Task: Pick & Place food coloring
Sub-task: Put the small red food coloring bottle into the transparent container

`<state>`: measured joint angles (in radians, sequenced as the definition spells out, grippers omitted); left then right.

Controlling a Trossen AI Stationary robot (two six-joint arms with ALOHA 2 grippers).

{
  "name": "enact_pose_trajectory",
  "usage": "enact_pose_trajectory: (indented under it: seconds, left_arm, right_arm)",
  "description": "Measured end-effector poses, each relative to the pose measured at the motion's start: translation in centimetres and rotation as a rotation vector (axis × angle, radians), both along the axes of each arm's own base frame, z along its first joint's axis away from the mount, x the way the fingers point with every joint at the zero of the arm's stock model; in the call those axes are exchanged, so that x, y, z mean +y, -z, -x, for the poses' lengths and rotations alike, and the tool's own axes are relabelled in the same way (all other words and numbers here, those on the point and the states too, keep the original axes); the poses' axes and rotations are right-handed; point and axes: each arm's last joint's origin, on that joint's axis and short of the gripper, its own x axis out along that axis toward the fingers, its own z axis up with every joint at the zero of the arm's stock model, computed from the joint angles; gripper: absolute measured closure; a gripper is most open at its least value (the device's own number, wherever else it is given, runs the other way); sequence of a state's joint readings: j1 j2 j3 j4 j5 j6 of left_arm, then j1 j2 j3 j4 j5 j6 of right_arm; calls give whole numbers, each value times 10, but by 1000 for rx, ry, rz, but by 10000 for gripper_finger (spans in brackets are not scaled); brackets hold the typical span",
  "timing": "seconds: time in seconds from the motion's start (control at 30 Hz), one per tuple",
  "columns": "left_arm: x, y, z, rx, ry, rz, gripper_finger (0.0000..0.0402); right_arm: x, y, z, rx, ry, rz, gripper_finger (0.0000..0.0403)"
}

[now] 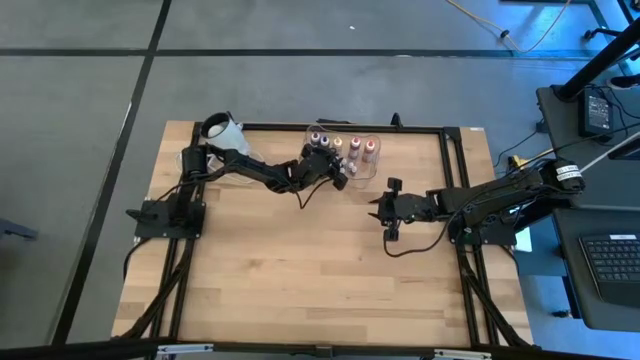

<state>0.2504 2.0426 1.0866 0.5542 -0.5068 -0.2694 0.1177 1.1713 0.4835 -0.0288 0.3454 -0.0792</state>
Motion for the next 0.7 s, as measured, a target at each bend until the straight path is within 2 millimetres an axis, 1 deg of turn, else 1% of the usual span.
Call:
enact_pose_trajectory:
  seconds: [0.53, 0.7]
  left_arm:
    - [0, 2, 1, 15, -17, 11, 327]
    - [0, 2, 1, -3, -14, 43, 327]
  right_arm:
    - [0, 0, 0, 0, 1, 0, 247]
    - [0, 0, 0, 1, -3, -3, 247]
